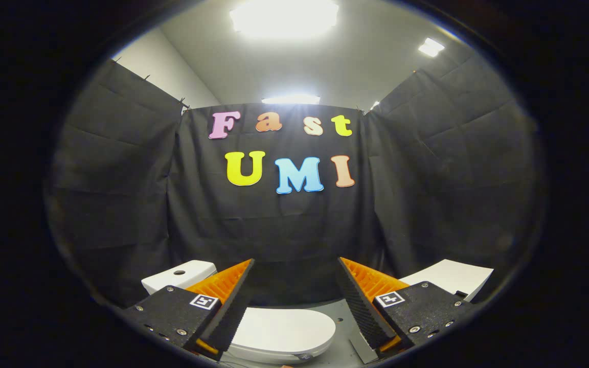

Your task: Open the toilet lid.

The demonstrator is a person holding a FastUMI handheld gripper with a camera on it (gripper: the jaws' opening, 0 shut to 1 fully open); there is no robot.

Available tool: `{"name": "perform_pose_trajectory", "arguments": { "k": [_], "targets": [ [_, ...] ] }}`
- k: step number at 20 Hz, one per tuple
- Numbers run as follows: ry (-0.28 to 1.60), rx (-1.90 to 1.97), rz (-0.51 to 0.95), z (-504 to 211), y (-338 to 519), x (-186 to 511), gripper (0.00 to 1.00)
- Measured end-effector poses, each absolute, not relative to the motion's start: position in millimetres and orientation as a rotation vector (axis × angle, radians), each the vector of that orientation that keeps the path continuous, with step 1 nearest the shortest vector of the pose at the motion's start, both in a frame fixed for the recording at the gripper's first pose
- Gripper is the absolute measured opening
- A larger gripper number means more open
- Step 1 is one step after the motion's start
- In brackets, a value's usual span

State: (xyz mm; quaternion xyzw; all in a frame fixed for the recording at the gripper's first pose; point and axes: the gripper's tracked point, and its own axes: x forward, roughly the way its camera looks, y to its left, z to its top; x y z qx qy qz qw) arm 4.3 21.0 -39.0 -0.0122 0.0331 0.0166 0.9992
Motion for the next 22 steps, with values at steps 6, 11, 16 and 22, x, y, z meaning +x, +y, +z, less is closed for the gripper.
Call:
{"name": "perform_pose_trajectory", "arguments": {
  "k": [6,11,16,22],
  "targets": [
    [0.083,-0.046,0.040,-83,22,27,0.95],
    [0.143,0.028,0.038,-143,38,55,0.96],
    [0.178,0.108,0.031,-199,41,70,0.96],
    [0.314,0.250,0.051,-296,50,51,0.96]
  ]
}}
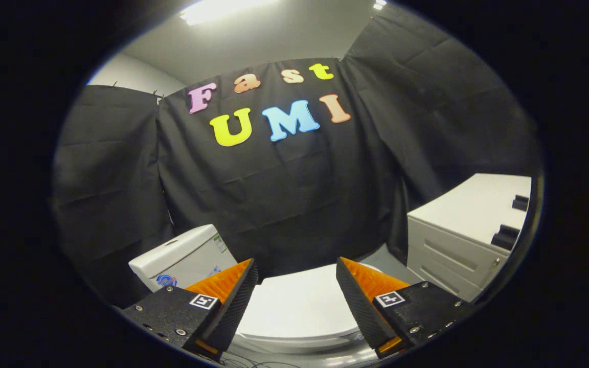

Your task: Open the toilet lid.

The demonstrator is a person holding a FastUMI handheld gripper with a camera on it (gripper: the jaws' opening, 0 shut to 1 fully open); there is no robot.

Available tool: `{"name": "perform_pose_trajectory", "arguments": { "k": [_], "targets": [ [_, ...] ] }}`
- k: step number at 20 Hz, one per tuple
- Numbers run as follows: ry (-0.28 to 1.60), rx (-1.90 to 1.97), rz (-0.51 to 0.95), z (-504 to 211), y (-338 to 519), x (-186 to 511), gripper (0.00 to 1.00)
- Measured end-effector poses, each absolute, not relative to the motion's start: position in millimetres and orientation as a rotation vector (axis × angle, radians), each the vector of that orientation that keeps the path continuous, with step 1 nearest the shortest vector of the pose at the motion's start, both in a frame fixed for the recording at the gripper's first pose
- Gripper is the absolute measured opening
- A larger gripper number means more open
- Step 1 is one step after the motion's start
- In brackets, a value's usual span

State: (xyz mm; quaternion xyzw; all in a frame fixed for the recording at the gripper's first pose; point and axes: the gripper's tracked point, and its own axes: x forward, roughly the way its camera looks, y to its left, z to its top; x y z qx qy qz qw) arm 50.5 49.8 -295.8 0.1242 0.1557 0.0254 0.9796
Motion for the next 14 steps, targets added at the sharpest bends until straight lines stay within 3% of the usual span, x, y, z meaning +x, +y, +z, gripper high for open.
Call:
{"name": "perform_pose_trajectory", "arguments": {
  "k": [7,14],
  "targets": [
    [0.554,0.374,0.046,-412,54,14,0.96],
    [0.650,0.547,-0.023,-465,28,1,0.96]
  ]
}}
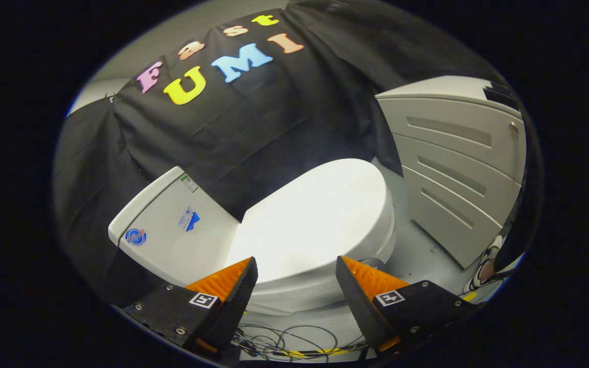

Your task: Open the toilet lid.

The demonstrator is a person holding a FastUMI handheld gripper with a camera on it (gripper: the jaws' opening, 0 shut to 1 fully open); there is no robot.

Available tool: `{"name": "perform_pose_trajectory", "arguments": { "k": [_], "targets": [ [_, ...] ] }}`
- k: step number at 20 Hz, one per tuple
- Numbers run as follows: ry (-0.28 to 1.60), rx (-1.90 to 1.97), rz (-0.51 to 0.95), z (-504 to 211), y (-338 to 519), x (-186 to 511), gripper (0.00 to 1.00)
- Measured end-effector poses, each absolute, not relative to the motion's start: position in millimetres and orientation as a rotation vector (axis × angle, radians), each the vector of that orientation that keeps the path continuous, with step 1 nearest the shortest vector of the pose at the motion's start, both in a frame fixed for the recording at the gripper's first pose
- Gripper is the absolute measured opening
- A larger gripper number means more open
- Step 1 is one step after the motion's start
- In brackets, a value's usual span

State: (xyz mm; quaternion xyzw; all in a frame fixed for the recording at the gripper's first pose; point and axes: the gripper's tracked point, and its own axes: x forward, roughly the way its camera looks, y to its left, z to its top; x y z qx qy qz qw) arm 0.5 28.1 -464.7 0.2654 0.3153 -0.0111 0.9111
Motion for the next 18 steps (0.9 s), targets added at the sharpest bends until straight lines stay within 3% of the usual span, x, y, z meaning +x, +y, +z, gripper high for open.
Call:
{"name": "perform_pose_trajectory", "arguments": {
  "k": [8,13,17,18],
  "targets": [
    [0.690,0.887,-0.185,-528,2,-10,0.94],
    [0.677,0.973,-0.180,-546,-13,0,0.94],
    [0.663,1.039,-0.162,-561,-16,6,0.88],
    [0.659,1.050,-0.152,-564,-15,4,0.82]
  ]
}}
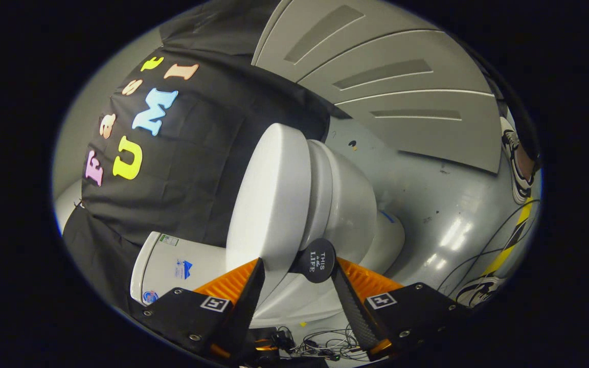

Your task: Open the toilet lid.

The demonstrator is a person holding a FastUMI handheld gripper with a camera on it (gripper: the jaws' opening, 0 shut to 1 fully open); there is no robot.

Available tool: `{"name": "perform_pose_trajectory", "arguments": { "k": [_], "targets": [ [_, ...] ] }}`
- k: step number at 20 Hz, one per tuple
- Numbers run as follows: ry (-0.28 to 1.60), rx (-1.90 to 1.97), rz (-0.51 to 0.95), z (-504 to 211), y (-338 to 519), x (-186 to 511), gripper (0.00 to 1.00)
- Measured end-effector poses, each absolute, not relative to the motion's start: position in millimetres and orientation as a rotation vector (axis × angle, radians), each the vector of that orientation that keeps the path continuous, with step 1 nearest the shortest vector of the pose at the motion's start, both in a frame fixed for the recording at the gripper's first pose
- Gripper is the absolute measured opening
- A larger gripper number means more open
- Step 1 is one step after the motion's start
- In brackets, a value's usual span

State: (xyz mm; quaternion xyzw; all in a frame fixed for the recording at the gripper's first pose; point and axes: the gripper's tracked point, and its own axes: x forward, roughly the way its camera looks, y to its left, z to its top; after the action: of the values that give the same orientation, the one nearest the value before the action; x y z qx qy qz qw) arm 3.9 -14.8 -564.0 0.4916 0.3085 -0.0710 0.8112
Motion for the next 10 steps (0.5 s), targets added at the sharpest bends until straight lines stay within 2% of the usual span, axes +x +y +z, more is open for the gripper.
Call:
{"name": "perform_pose_trajectory", "arguments": {
  "k": [1,2,5,8,10],
  "targets": [
    [0.652,1.061,-0.156,-566,-18,2,0.78],
    [0.637,1.082,-0.153,-567,-23,5,0.69],
    [0.602,1.142,-0.165,-571,-31,8,0.53],
    [0.597,1.139,-0.151,-573,-30,8,0.32],
    [0.598,1.130,-0.148,-572,-30,11,0.25]
  ]
}}
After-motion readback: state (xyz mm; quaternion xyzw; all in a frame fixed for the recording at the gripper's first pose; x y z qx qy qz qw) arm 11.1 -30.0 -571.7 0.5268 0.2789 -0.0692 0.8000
